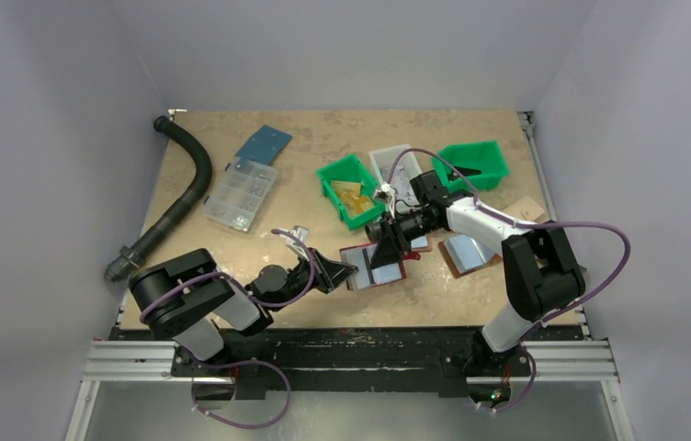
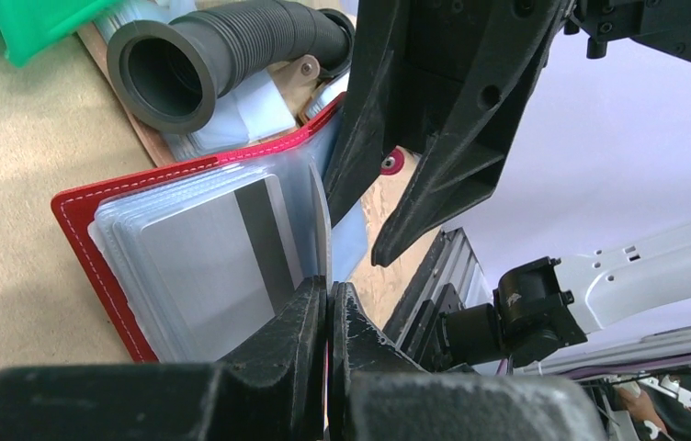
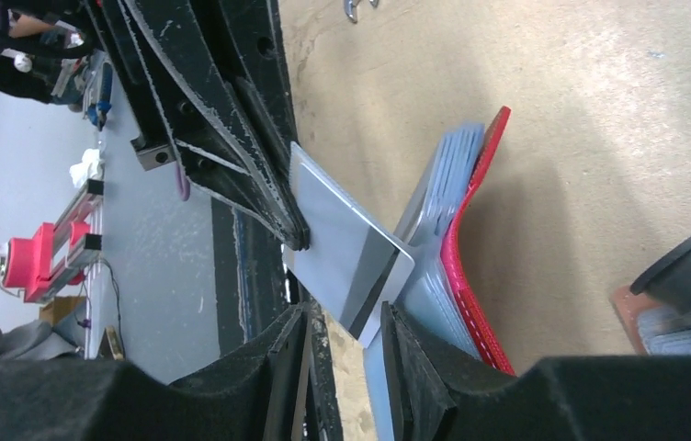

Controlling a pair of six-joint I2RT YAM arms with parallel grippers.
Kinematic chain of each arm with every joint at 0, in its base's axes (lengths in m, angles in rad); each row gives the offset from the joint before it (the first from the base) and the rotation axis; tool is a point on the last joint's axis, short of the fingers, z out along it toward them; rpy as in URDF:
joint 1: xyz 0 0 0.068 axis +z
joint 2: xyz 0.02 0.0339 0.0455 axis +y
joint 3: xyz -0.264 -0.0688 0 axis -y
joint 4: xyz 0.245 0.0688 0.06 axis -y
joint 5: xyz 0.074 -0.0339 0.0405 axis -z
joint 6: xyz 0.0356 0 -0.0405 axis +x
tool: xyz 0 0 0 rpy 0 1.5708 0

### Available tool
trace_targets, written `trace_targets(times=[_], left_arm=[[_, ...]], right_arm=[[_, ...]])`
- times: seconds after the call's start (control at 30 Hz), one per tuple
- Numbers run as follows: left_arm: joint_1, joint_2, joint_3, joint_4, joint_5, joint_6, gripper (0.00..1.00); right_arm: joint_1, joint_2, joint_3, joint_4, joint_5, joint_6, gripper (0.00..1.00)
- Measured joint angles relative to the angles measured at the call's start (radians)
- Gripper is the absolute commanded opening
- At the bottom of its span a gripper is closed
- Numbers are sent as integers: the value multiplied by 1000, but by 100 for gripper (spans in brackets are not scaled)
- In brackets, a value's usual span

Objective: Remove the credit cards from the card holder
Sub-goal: Remove the credit card from the card holder.

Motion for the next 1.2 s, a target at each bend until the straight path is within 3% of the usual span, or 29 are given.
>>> trace_targets(times=[0.33, 0.43, 0.5, 0.63, 0.7, 0.9, 1.2], left_arm=[[2, -38, -3, -11, -17, 1, 0], [2, -43, -2, -10, -14, 1, 0], [2, -45, 1, -10, -12, 1, 0], [2, -46, 4, -9, -7, 0, 0], [2, -50, 4, -5, -4, 0, 0], [2, -70, -5, -5, -24, 0, 5], [20, -82, -32, -2, -31, -29, 5]], right_arm=[[0, 0, 0, 48, 43, 59, 52], [0, 0, 0, 48, 40, 58, 51], [0, 0, 0, 48, 21, 58, 45], [-3, 0, 0, 49, -25, 53, 9], [-10, 0, -1, 50, -39, 57, 0], [-19, 0, -1, 57, -63, 66, 0], [-13, 0, -5, 88, -54, 85, 0]])
